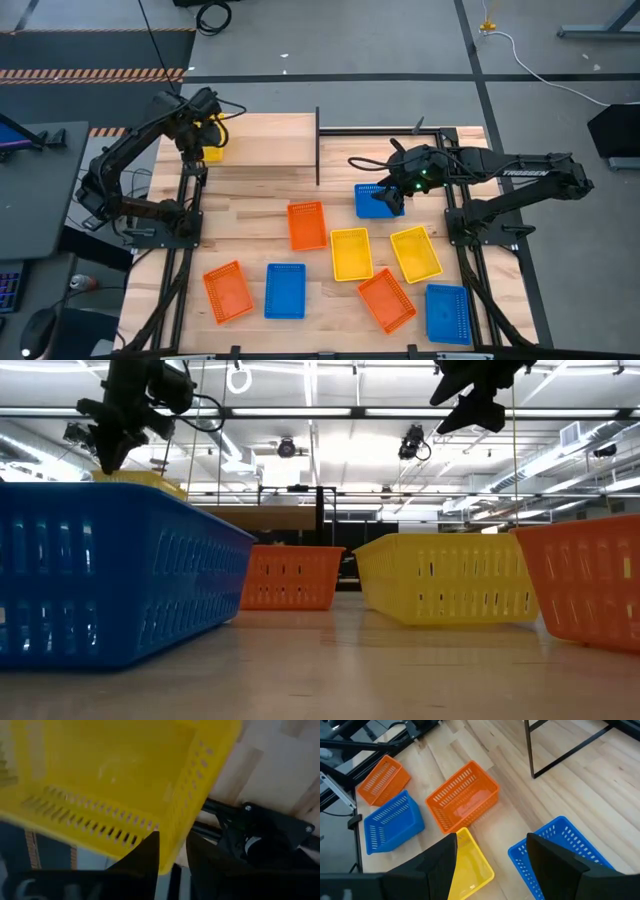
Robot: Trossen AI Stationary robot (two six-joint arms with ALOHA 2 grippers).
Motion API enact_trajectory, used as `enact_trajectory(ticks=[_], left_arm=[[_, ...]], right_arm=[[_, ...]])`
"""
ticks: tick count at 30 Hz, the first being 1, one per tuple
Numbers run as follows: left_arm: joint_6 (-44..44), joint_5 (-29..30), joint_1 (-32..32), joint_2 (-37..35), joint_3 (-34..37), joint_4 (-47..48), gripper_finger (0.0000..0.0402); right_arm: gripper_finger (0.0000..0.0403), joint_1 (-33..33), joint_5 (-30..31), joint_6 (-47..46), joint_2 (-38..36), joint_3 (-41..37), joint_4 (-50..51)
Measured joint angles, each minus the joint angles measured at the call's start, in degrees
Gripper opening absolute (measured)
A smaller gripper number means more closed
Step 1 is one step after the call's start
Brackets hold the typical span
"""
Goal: Stack baskets on shelf by color
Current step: Put the left yellow bin on the shelf, then put the top orange bin on the shelf
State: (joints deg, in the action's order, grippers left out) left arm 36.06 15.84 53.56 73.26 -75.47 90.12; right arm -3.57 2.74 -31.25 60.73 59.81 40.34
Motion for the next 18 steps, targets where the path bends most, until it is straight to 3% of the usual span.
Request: enact_trajectory(ticks=[12,18], left_arm=[[-17.27,-6.46,-7.38,-0.31,-13.81,-0.15,0.0108],[-32.76,-20.73,-18.67,-0.15,-14.53,-0.15,0.0119]], right_arm=[[0.0244,0.0,-4.7,1.62,-0.02,0.0,-1.97],[0.0244,0.0,-6.05,2.88,-0.02,0.0,-0.32]])
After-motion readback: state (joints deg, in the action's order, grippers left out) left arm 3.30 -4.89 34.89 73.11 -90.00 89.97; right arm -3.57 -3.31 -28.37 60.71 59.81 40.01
